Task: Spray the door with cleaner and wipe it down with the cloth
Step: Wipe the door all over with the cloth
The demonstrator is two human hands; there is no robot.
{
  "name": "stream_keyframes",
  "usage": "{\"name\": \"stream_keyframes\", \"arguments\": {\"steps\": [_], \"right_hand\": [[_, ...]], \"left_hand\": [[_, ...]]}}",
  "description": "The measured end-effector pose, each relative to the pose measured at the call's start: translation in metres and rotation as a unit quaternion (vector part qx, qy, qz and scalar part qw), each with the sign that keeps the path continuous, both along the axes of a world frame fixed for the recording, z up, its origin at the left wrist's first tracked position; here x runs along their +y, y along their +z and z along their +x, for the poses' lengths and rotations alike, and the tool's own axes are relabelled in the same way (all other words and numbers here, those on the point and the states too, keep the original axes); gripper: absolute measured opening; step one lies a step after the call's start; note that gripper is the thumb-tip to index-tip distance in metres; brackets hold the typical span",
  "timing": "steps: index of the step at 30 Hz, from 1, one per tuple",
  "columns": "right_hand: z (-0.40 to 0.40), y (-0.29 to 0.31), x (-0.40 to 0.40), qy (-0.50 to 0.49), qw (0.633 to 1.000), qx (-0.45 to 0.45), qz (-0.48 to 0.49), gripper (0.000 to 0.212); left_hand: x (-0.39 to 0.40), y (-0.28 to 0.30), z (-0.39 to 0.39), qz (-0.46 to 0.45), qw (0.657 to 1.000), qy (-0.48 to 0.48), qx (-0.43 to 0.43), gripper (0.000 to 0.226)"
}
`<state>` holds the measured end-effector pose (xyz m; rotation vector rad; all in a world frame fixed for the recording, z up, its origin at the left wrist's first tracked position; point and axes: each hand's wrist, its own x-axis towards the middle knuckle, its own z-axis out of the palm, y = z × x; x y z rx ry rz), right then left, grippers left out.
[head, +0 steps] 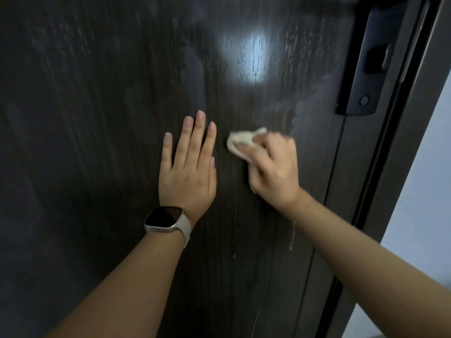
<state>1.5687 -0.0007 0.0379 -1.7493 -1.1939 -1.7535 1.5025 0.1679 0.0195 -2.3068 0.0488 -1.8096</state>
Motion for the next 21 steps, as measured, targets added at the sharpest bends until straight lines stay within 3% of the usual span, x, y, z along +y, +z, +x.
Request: {"name": "stream_keyframes", "arguments": {"steps": [3, 8, 11, 14, 21], "right_hand": [[-0.002, 0.009, 0.010, 0.013, 0.997, 0.029, 0.073, 0.033], [-0.025, -0.094, -0.003, 0.015, 0.986, 0.155, 0.067, 0.027], [-0.031, -0.044, 0.017, 0.063, 0.963, 0.205, 0.162, 0.017], [-0.031, 0.008, 0.035, 0.091, 0.943, 0.186, 0.259, 0.016], [-0.046, -0.101, 0.020, 0.049, 0.927, 0.286, 0.239, 0.037]], "left_hand": [[0.000, 0.001, -0.001, 0.001, 1.000, -0.002, -0.004, 0.055], [-0.001, 0.000, 0.000, 0.001, 1.000, 0.005, -0.001, 0.054], [-0.001, -0.001, -0.001, 0.002, 1.000, -0.001, 0.000, 0.054], [0.000, 0.002, -0.001, -0.002, 1.000, -0.007, 0.000, 0.054], [0.000, -0.002, -0.001, 0.002, 1.000, -0.012, -0.003, 0.052]]}}
